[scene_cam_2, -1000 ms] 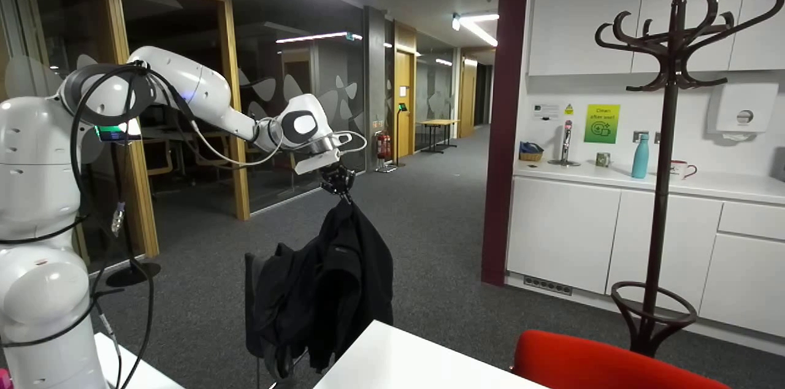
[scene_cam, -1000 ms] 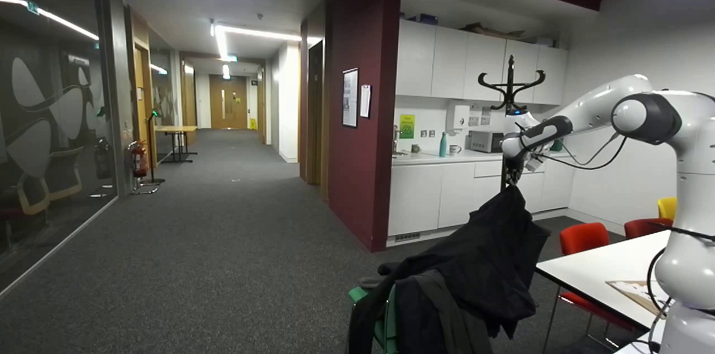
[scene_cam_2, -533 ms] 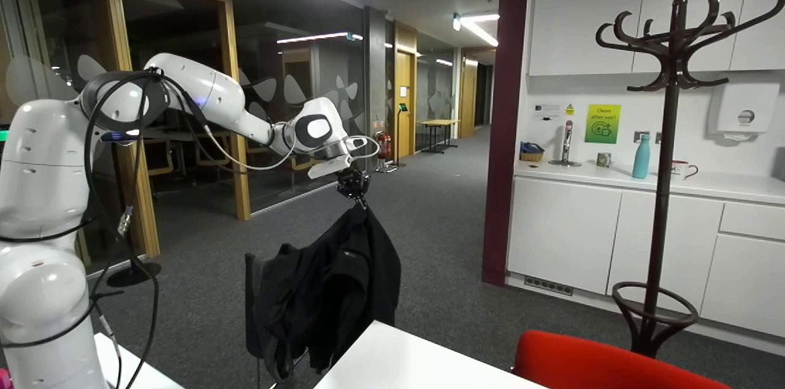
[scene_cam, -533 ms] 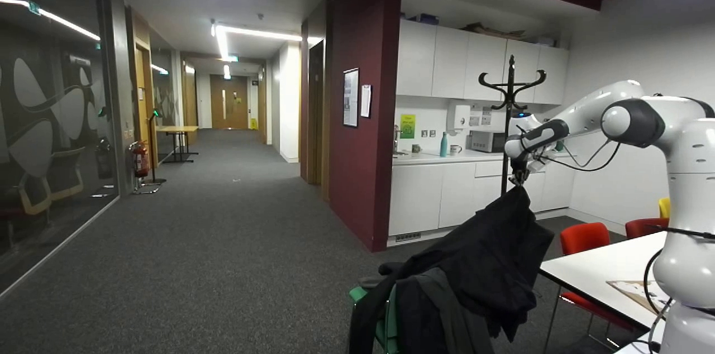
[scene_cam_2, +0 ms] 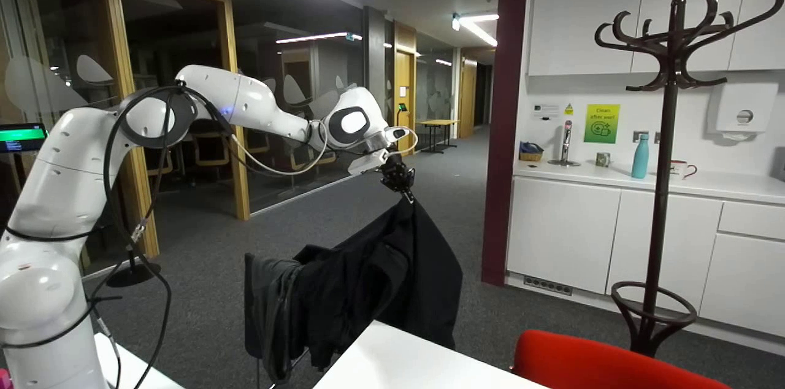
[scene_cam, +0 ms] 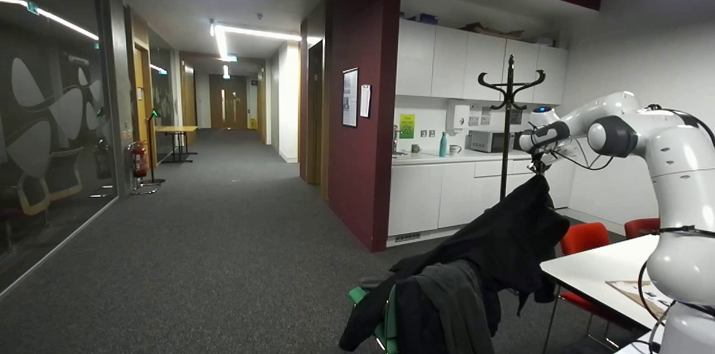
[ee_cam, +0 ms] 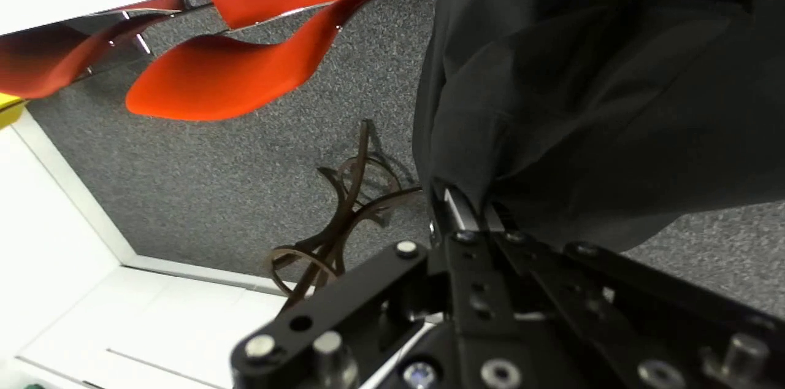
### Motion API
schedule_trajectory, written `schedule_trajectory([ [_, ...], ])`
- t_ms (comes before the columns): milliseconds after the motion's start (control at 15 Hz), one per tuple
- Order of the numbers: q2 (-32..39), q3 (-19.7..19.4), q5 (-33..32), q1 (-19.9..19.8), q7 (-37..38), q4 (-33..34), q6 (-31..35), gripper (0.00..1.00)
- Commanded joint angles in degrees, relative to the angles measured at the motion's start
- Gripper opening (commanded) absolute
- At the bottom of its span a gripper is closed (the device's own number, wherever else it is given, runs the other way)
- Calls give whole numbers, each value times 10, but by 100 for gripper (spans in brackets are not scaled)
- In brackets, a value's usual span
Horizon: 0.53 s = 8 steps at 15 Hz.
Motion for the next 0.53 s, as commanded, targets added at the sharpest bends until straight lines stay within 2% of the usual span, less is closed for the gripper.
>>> schedule_trajectory([
  [0,58,-9,5,-16,38,106,-25,1],
  [467,122,-17,-1,-19,92,192,-55,1],
])
